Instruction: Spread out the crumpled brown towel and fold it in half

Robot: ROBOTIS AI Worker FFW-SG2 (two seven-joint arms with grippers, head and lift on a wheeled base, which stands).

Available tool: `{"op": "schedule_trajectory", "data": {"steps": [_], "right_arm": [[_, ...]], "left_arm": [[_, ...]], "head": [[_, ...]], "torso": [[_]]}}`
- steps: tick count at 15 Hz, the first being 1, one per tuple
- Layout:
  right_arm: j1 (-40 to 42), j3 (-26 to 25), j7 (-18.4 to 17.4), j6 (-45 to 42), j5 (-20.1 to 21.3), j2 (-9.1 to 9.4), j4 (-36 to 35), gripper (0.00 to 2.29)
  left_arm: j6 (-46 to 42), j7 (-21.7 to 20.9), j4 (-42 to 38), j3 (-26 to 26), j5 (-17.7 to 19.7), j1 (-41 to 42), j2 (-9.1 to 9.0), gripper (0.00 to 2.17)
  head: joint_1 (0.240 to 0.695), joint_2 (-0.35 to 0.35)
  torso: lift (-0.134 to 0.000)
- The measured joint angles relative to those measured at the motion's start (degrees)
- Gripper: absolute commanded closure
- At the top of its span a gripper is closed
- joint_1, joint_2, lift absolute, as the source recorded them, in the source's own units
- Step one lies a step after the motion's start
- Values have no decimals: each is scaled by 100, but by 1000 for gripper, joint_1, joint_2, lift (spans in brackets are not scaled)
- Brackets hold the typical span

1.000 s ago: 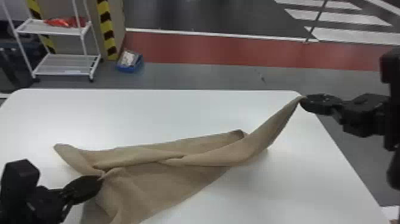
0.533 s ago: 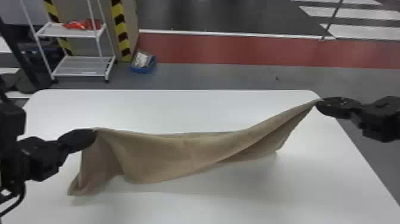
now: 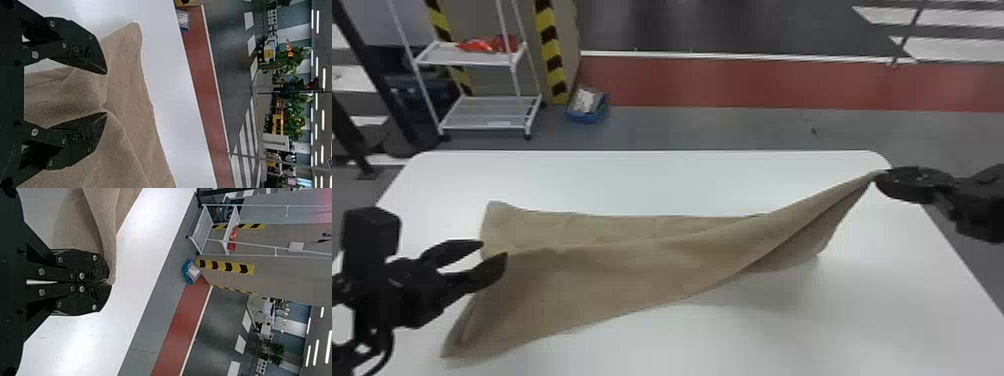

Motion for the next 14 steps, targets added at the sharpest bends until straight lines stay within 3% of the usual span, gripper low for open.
{"op": "schedule_trajectory", "data": {"steps": [3, 6, 8, 14], "right_arm": [[60, 20, 1, -195, 20, 0, 100, 1295], [137, -1, 1, -286, 30, 0, 112, 1295], [142, -12, 1, -294, 18, 0, 106, 1295], [303, -125, -35, -791, 70, -4, 310, 1295]], "left_arm": [[-487, -252, -307, 299, 195, 422, 0, 154], [-1406, -1038, -517, 526, 230, 845, 0, 215], [-1907, -1309, -550, 620, 231, 1038, 0, 215], [-2586, -1388, -585, 707, 265, 1463, 0, 215]], "head": [[695, 6], [695, -14], [695, -25], [695, -47]], "torso": [[-124], [-124], [-124], [-124]]}}
